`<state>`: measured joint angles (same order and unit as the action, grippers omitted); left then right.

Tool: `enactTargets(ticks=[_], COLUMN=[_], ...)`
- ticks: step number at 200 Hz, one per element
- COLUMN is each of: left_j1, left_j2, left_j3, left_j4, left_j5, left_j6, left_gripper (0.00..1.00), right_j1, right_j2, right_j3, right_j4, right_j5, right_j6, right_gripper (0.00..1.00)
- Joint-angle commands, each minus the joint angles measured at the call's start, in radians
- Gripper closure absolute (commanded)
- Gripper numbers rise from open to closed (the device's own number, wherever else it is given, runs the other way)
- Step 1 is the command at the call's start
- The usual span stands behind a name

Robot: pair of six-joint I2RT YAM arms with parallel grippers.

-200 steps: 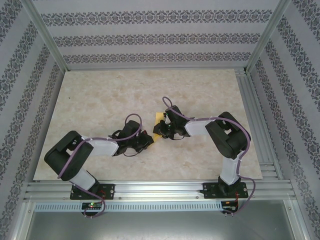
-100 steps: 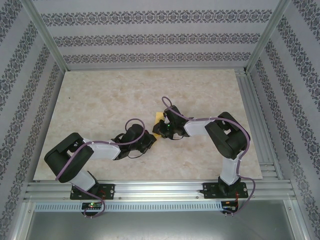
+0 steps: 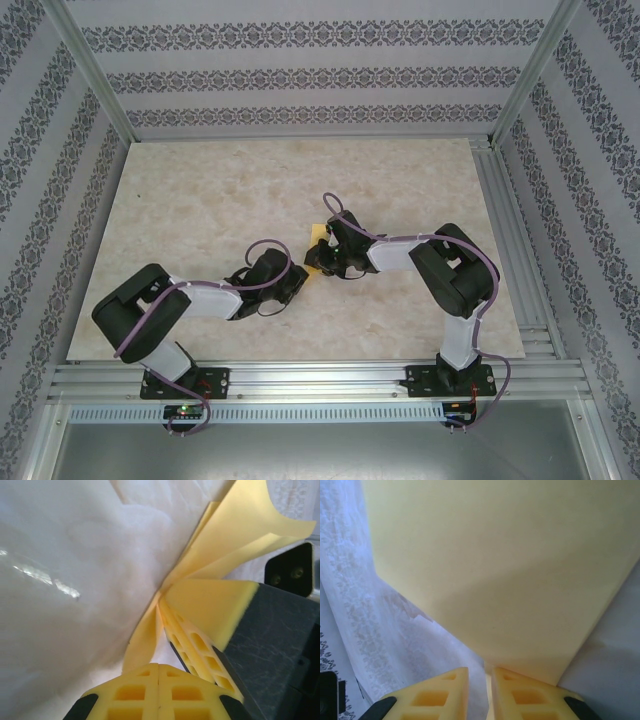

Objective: Fold a paper plane with a square sheet of paper (fold left side to right side)
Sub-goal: Fold the wing for the fifth time at the center of the table.

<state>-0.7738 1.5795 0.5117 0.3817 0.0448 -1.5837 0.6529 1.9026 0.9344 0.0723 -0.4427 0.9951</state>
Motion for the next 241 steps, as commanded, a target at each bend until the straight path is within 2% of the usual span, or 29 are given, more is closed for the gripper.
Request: enactTargets(ticks=[1, 137, 171, 241], left_j1=[-0.012, -0.010, -0.011, -0.022], left_j2=[0.025, 0.122, 0.094, 0.085], left_j3=[0.017, 0.047, 0.029, -0.014], left_j4=[0.049, 0.066, -0.012, -0.104], left_j5=[-0.045, -0.004, -0.019, -0.028], left_j6=[-0.042, -0.057, -0.070, -0.127], left_gripper=[1.00, 1.00, 1.00, 1.00], right_j1=[0.011, 0.016, 0.017, -0.030], right_j2=[0.058, 0.065, 0.062, -0.044], right_j3=[-0.015, -0.008, -0.008, -0.008], right_j4=[-0.086, -0.092, -0.094, 0.043], right_j5=[0.072, 0.065, 0.066, 0.009], right_j6=[0.001, -0.003, -0.006, -0.019], right_gripper=[0.79, 0.79, 0.78, 0.69])
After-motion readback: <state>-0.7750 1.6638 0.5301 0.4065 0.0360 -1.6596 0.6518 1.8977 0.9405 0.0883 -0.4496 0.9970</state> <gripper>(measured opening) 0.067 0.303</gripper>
